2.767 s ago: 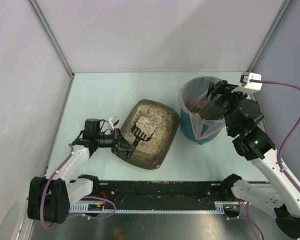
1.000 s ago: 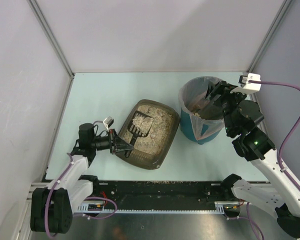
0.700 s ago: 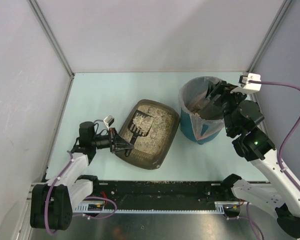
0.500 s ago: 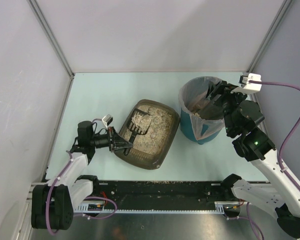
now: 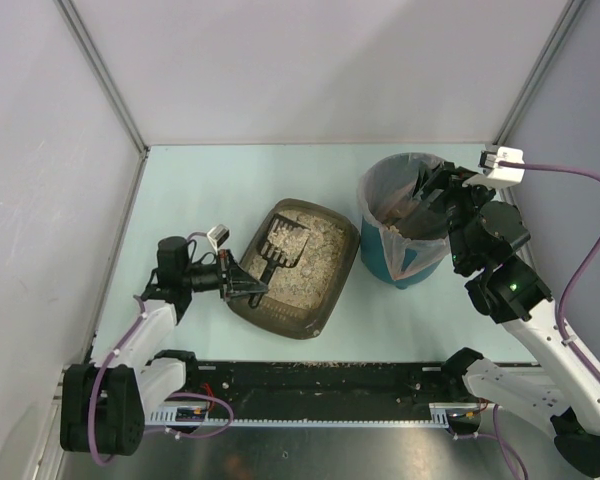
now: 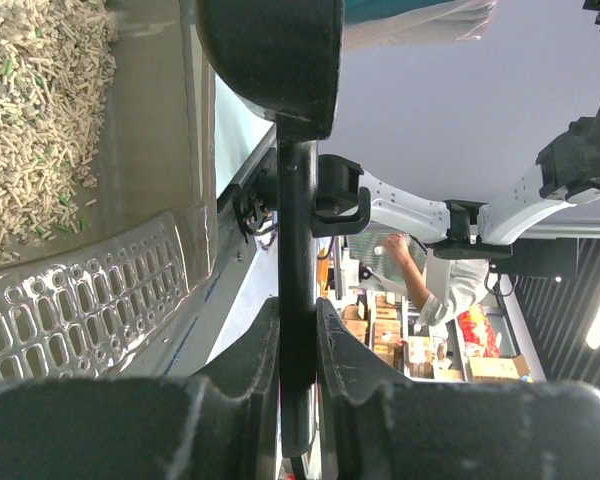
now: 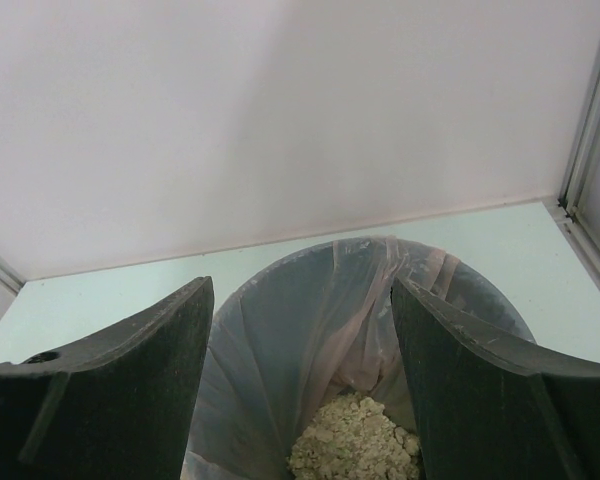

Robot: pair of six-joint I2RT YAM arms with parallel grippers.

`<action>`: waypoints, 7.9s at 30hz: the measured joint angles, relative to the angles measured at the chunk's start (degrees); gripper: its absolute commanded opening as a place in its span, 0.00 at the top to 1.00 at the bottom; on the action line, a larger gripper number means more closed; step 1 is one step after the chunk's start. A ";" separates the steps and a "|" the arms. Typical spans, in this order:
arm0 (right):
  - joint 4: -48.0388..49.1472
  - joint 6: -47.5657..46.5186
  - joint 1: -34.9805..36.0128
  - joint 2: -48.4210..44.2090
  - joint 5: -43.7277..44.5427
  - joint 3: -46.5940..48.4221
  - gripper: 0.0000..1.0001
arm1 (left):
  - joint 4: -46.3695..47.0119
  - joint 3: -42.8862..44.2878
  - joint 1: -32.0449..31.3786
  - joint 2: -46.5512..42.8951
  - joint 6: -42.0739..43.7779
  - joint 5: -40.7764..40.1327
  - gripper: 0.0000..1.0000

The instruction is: Clean the litter box

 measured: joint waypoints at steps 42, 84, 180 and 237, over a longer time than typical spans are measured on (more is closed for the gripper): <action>-0.02 0.02 0.00 -0.13 0.15 0.00 0.24 | -7.02 -0.48 2.19 -1.99 1.05 -2.21 1.00; 1.18 -0.63 0.11 -0.79 0.04 -0.02 0.24 | -0.46 -2.69 0.72 -1.29 -1.86 -3.72 1.00; -3.58 1.53 0.28 -3.10 2.05 -0.11 0.24 | -10.67 41.29 -32.39 12.74 -25.16 -39.30 1.00; -2.58 -1.03 0.31 -3.82 3.76 -0.11 0.24 | -58.14 96.37 -54.71 45.55 43.21 -76.41 1.00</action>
